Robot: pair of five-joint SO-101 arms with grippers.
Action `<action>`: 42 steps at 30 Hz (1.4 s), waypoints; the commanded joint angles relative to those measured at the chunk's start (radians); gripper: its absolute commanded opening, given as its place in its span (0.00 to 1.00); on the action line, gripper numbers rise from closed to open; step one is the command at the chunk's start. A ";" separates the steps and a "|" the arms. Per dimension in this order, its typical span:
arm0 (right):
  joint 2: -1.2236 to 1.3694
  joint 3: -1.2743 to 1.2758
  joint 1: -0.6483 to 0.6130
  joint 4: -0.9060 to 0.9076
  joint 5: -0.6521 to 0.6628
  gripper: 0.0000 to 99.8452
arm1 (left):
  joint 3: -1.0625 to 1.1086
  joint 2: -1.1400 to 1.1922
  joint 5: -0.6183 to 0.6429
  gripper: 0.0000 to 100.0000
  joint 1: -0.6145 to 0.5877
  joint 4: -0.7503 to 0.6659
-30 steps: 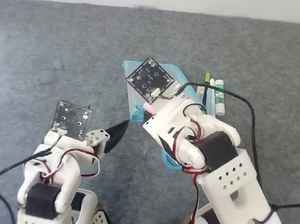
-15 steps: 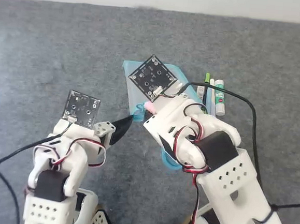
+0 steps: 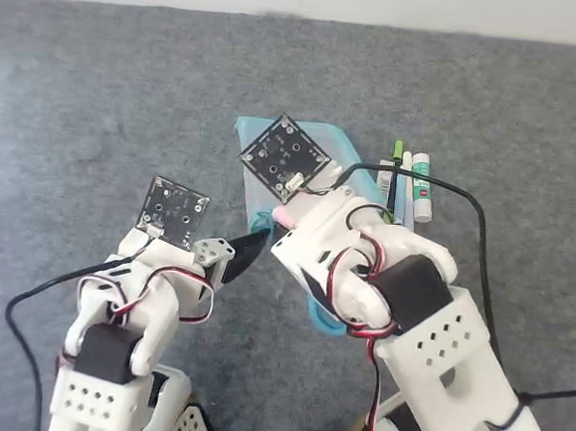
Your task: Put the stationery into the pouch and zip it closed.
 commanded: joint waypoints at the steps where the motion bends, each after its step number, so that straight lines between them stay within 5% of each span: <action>1: -0.004 -0.057 -0.012 0.024 -0.006 0.01 | -0.007 0.006 -0.005 0.34 0.005 -0.029; 30: -0.008 -0.146 -0.016 0.168 0.040 0.01 | 0.134 0.006 -0.006 0.32 0.003 -0.186; 42: -0.008 -0.100 -0.151 0.203 0.081 0.01 | 0.206 0.005 -0.008 0.23 0.008 -0.322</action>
